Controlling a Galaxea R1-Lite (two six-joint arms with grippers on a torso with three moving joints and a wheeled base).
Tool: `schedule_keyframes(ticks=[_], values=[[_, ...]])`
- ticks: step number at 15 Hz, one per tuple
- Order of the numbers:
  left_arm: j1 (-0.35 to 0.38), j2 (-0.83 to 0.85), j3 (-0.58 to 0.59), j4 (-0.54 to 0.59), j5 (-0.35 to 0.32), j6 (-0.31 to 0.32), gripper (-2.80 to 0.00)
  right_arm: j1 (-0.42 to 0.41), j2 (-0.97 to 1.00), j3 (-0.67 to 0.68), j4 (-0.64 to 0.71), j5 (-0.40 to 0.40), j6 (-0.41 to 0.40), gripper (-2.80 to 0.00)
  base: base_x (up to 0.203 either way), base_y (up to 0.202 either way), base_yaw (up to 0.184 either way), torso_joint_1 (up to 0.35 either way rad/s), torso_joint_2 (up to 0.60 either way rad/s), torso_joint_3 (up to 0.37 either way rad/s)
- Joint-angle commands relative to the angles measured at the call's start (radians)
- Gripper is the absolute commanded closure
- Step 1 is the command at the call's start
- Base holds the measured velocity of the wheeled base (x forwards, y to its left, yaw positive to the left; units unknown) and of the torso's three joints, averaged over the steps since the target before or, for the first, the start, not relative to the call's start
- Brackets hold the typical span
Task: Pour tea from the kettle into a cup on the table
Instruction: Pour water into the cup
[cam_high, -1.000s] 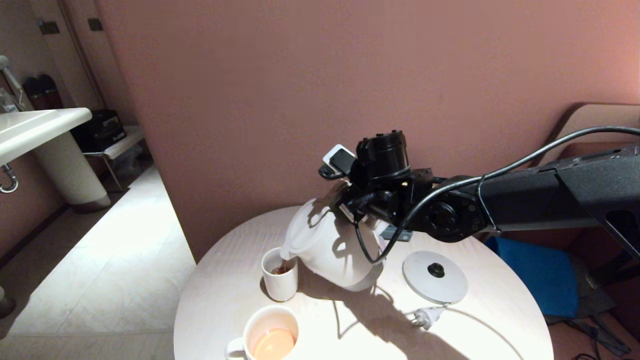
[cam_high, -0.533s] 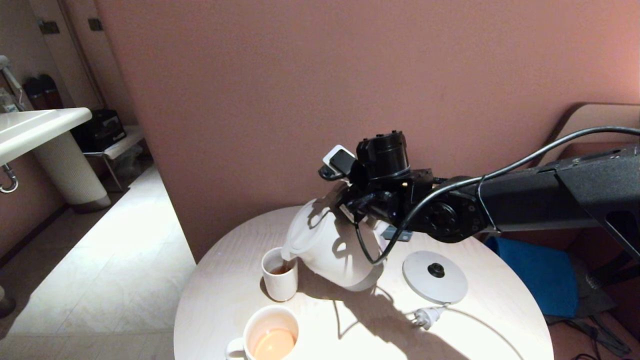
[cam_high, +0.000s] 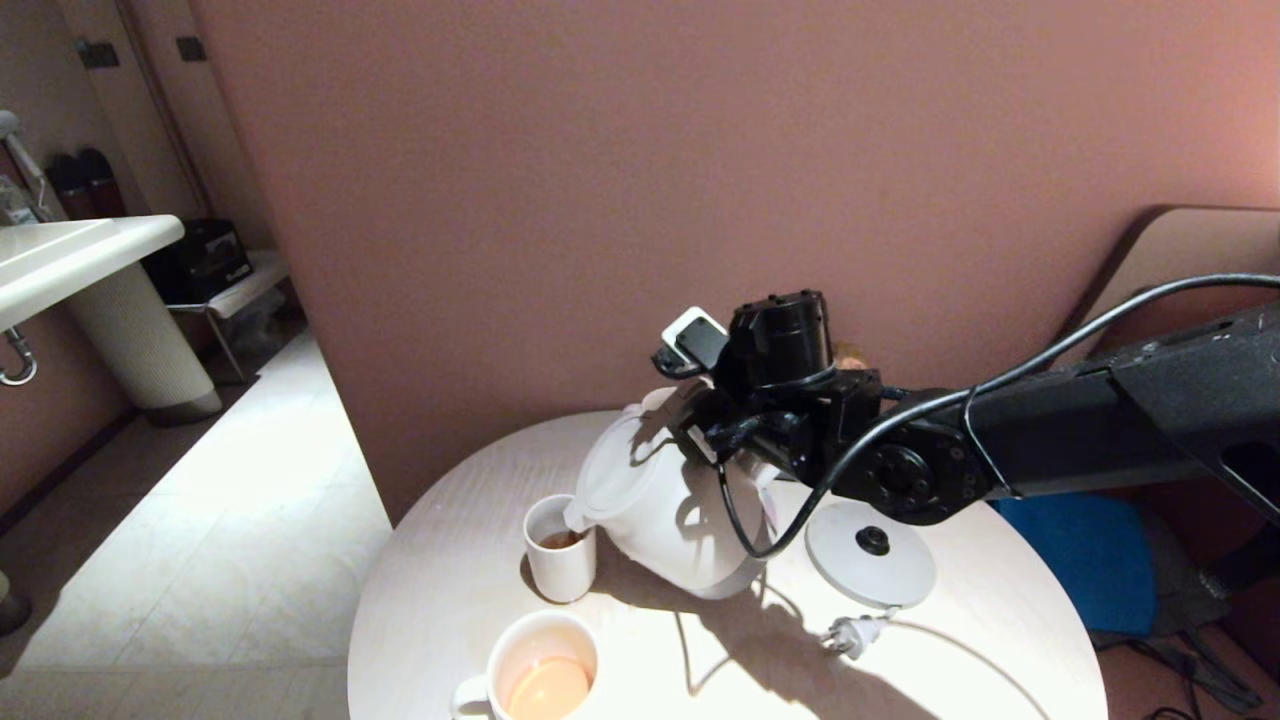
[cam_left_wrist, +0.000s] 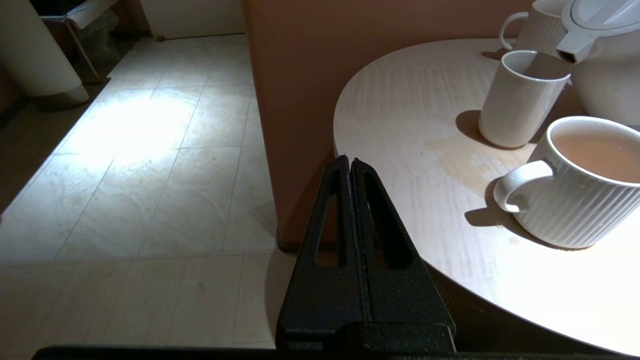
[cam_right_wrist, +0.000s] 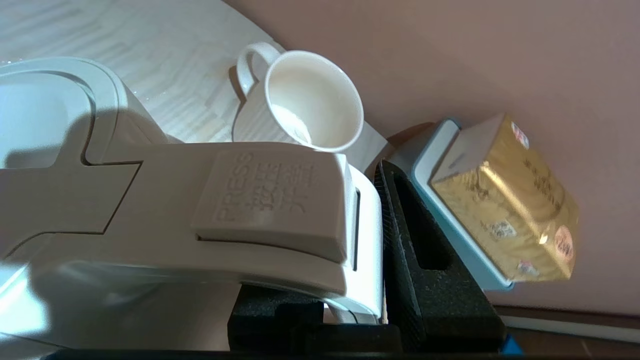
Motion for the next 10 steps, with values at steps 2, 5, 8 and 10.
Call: schedule_keyframes(ticks=[2, 5, 8, 10], values=[[0.000, 0.001, 0.000, 0.000, 0.000, 0.000, 0.00, -0.015, -0.026, 0.094, -0.131, -0.003, 0.035, 0.00, 0.000, 0.000, 0.000, 0.000, 0.00, 0.000], [0.000, 0.001, 0.000, 0.000, 0.000, 0.000, 0.00, -0.023, -0.071, 0.125, -0.168, -0.003, 0.135, 0.00, 0.000, 0.000, 0.000, 0.000, 0.00, 0.000], [0.000, 0.001, 0.000, -0.001, 0.000, 0.000, 0.00, -0.023, -0.133, 0.166, -0.156, 0.000, 0.156, 0.00, 0.000, 0.000, 0.000, 0.000, 0.00, 0.000], [0.000, 0.001, 0.000, 0.000, 0.000, 0.000, 0.00, -0.017, -0.180, 0.225, -0.152, 0.002, 0.153, 0.00, 0.000, 0.000, 0.000, 0.000, 0.00, 0.000]])
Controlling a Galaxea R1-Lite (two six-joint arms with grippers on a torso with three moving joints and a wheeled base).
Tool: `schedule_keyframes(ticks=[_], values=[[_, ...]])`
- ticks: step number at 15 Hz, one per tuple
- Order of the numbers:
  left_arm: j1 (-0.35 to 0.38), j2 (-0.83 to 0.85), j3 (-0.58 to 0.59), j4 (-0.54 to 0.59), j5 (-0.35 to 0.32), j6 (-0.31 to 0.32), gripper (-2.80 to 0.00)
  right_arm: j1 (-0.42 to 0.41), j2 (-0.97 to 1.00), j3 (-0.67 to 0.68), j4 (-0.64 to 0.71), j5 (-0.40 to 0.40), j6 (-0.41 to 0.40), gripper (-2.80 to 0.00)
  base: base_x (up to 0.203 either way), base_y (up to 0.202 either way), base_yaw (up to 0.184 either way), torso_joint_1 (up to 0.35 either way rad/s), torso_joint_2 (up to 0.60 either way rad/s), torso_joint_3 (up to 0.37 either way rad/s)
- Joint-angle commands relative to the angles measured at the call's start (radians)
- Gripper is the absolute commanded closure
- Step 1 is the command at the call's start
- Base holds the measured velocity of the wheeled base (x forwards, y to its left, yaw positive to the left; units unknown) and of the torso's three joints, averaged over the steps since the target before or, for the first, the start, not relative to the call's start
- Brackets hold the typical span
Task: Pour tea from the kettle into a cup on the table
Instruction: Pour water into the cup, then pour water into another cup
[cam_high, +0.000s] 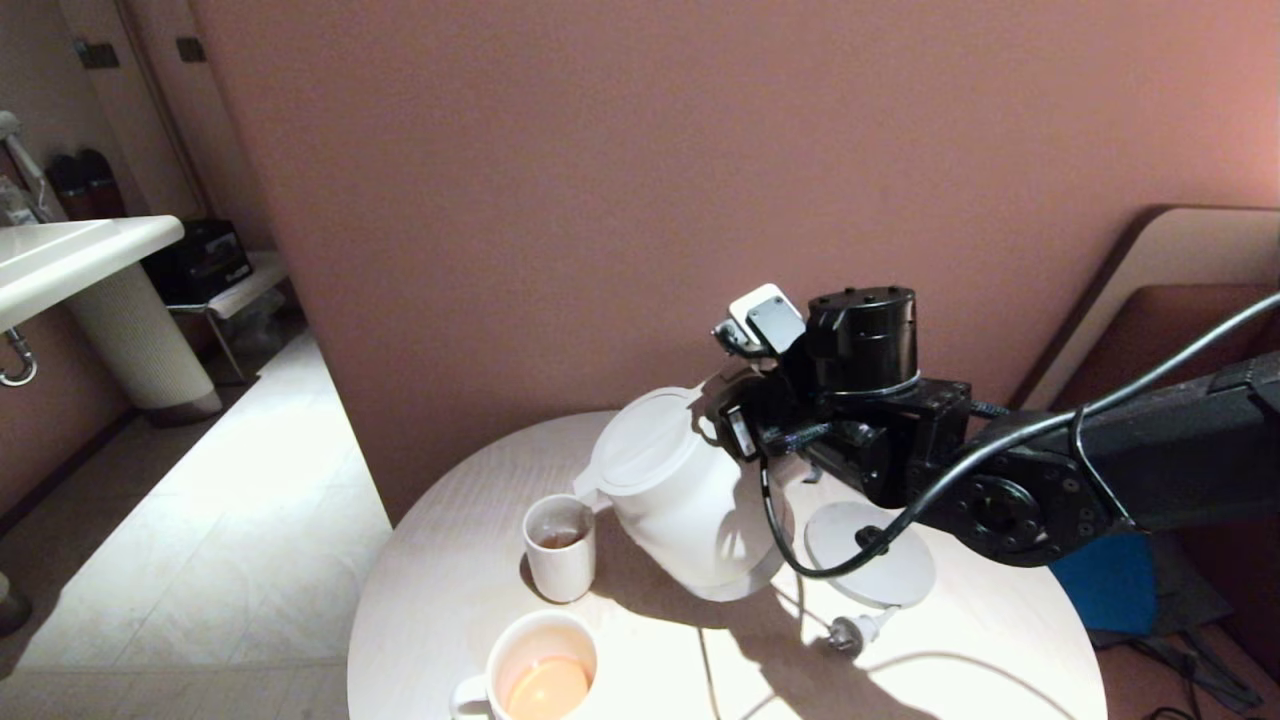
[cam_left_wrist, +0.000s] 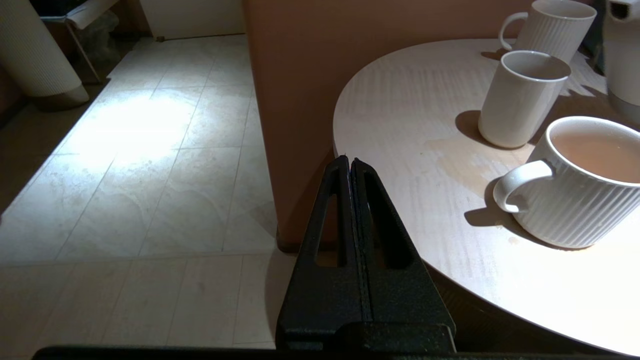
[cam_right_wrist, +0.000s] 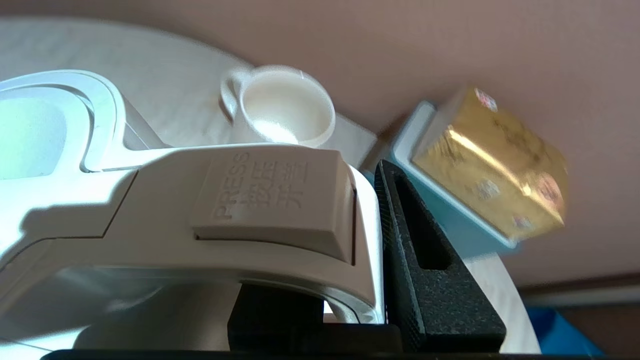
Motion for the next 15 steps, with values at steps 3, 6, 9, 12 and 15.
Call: schedule_keyframes(ticks=[3, 6, 9, 12, 15], values=[[0.000, 0.001, 0.000, 0.001, 0.000, 0.000, 0.00, 0.019, -0.111, 0.112, -0.005, -0.002, -0.002, 0.00, 0.000, 0.000, 0.000, 0.000, 0.00, 0.000], [0.000, 0.000, 0.000, 0.001, 0.000, 0.000, 0.00, 0.071, -0.181, 0.183, -0.005, -0.017, 0.000, 0.00, 0.000, 0.000, 0.000, 0.000, 0.00, 0.000], [0.000, 0.001, 0.000, -0.001, 0.000, 0.000, 0.00, 0.145, -0.208, 0.225, -0.004, -0.075, 0.000, 0.00, 0.000, 0.000, 0.000, 0.000, 0.00, 0.000], [0.000, 0.001, 0.000, 0.000, 0.000, 0.000, 0.00, 0.232, -0.201, 0.241, -0.008, -0.137, 0.000, 0.00, 0.000, 0.000, 0.000, 0.000, 0.00, 0.000], [0.000, 0.001, 0.000, -0.001, 0.000, 0.000, 0.00, 0.257, -0.176, 0.235, -0.007, -0.155, -0.006, 0.00, 0.000, 0.000, 0.000, 0.000, 0.00, 0.000]])
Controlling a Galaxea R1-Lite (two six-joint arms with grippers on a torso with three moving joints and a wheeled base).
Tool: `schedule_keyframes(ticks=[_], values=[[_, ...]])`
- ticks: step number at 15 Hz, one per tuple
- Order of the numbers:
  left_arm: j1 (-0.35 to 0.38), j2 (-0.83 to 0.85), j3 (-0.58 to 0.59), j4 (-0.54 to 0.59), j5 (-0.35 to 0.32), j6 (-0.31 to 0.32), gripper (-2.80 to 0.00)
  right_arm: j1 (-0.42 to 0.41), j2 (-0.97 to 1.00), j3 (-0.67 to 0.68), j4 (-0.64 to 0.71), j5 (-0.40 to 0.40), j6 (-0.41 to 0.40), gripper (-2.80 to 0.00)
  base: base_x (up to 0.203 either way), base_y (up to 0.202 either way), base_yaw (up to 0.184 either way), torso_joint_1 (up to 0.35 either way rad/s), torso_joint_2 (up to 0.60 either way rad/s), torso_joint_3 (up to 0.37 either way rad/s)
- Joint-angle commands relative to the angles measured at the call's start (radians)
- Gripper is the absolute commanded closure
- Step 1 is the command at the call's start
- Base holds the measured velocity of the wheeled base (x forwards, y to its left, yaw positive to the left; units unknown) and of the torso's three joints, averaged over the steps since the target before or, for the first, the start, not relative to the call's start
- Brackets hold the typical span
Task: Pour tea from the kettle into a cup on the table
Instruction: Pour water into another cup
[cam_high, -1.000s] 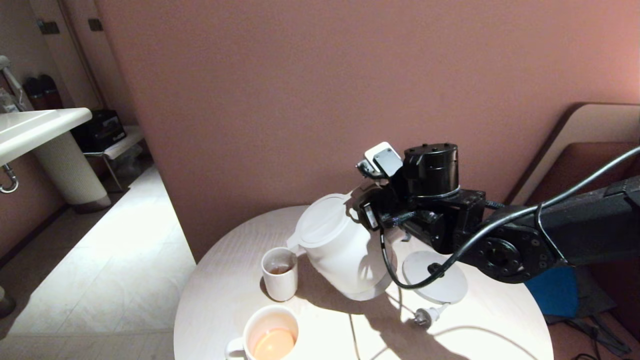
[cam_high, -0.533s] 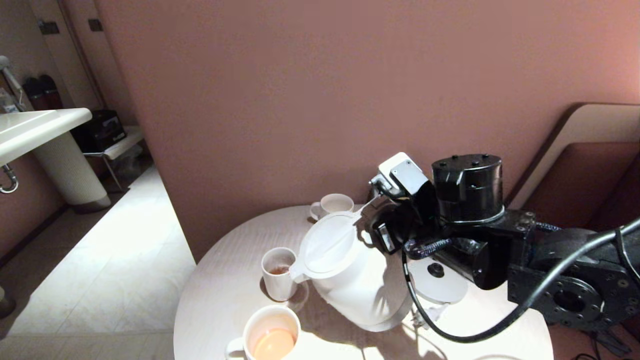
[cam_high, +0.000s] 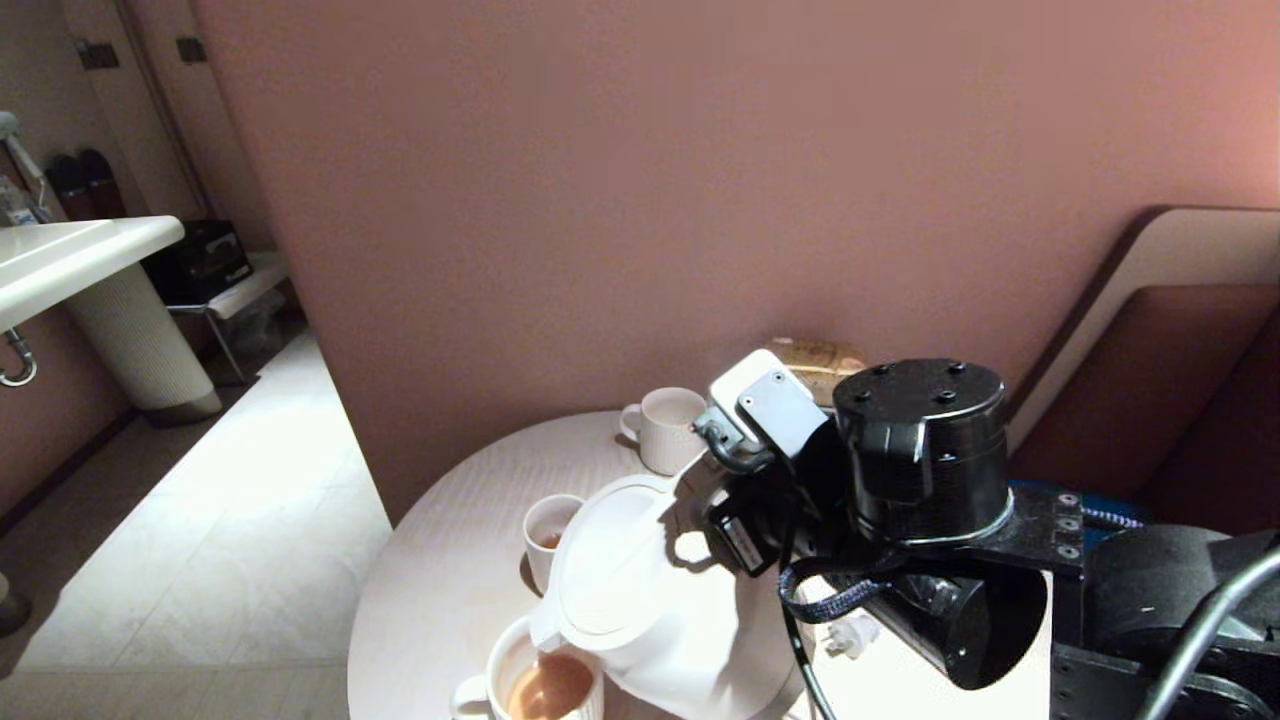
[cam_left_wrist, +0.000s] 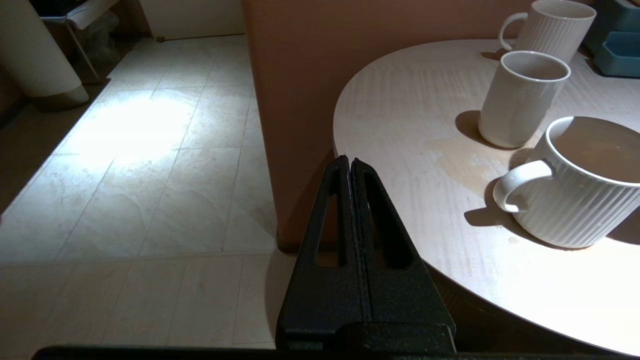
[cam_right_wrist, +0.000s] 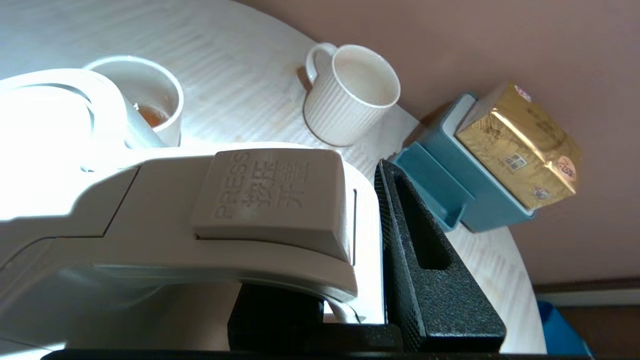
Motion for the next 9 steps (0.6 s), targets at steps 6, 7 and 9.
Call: schedule_keyframes(ticks=[6, 7, 9], values=[[0.000, 0.001, 0.000, -0.001, 0.000, 0.000, 0.00, 0.011, 0.026, -0.025, 0.000, -0.009, -0.090, 0.00, 0.000, 0.000, 0.000, 0.000, 0.00, 0.000], [0.000, 0.001, 0.000, 0.001, 0.000, 0.000, 0.00, 0.011, 0.027, -0.033, 0.001, -0.009, -0.100, 0.00, 0.000, 0.000, 0.000, 0.000, 0.00, 0.000], [0.000, 0.001, 0.000, 0.001, 0.000, 0.000, 0.00, 0.011, 0.034, -0.041, 0.001, -0.009, -0.122, 0.00, 0.000, 0.000, 0.000, 0.000, 0.00, 0.000]])
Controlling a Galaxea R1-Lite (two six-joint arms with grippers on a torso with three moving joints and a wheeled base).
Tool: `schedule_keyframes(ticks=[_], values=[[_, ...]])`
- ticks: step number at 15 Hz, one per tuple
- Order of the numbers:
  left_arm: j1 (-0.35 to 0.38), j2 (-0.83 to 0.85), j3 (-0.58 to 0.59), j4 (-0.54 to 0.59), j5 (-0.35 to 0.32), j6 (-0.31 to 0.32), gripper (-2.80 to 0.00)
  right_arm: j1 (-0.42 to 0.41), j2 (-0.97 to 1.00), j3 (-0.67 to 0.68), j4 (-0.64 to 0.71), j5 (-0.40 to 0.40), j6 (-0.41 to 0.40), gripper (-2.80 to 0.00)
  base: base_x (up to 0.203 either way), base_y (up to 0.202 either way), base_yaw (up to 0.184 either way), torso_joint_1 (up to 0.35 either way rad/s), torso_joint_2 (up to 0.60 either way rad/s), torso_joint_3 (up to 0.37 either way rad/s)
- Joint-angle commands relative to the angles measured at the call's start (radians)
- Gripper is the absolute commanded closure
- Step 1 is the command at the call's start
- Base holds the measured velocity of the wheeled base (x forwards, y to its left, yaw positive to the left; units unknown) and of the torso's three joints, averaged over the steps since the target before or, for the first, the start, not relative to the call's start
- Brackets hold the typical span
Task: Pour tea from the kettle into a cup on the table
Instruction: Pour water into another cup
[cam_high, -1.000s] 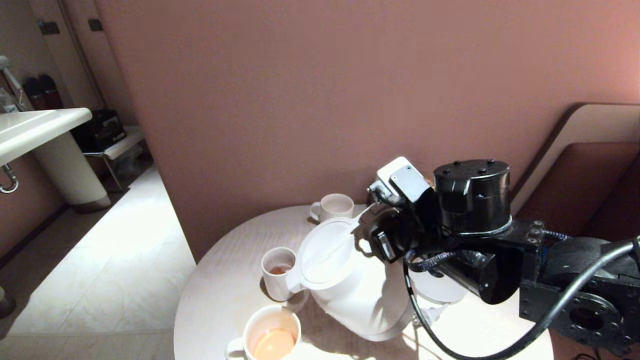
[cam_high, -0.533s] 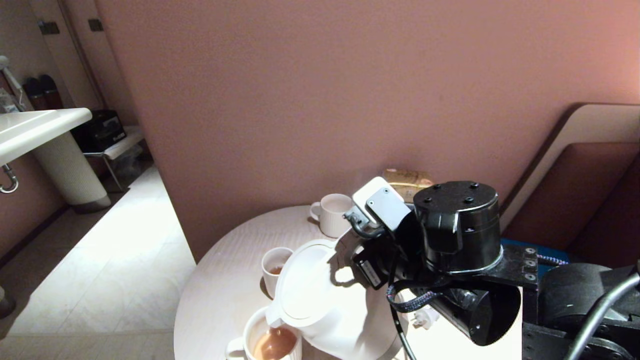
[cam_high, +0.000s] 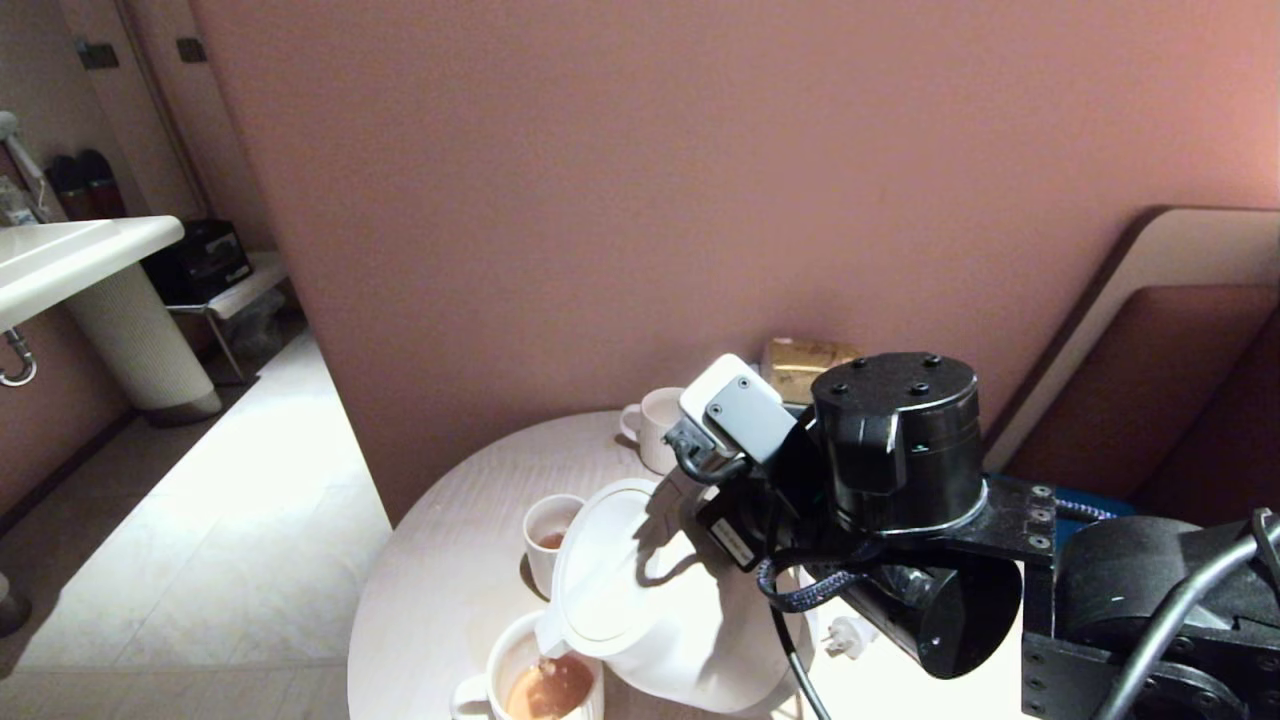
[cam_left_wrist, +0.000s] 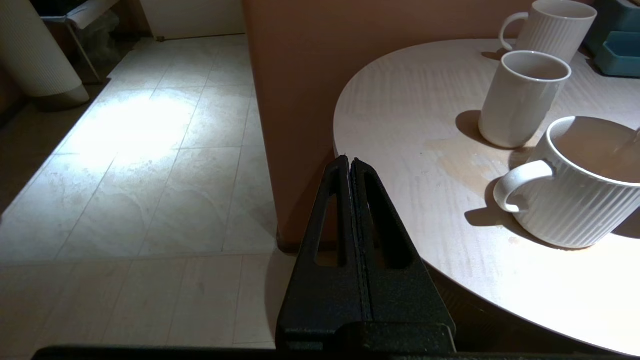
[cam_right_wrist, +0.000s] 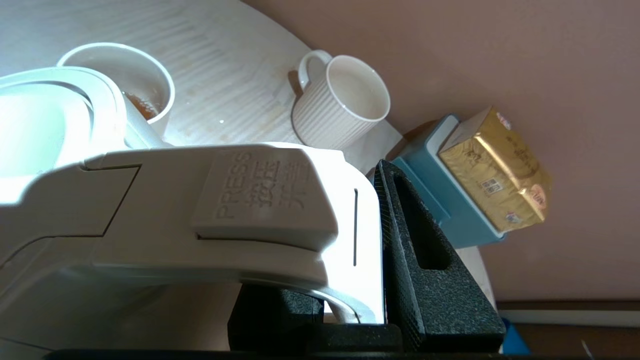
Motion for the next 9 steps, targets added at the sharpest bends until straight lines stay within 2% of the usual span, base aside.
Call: schedule_keyframes(ticks=[1, 9], values=[[0.000, 0.001, 0.000, 0.000, 0.000, 0.000, 0.00, 0.000, 0.013, -0.006, -0.002, -0.003, -0.007, 0.00, 0.000, 0.000, 0.000, 0.000, 0.00, 0.000], [0.000, 0.001, 0.000, 0.000, 0.000, 0.000, 0.00, -0.001, 0.046, -0.054, 0.000, -0.003, -0.076, 0.00, 0.000, 0.000, 0.000, 0.000, 0.00, 0.000]])
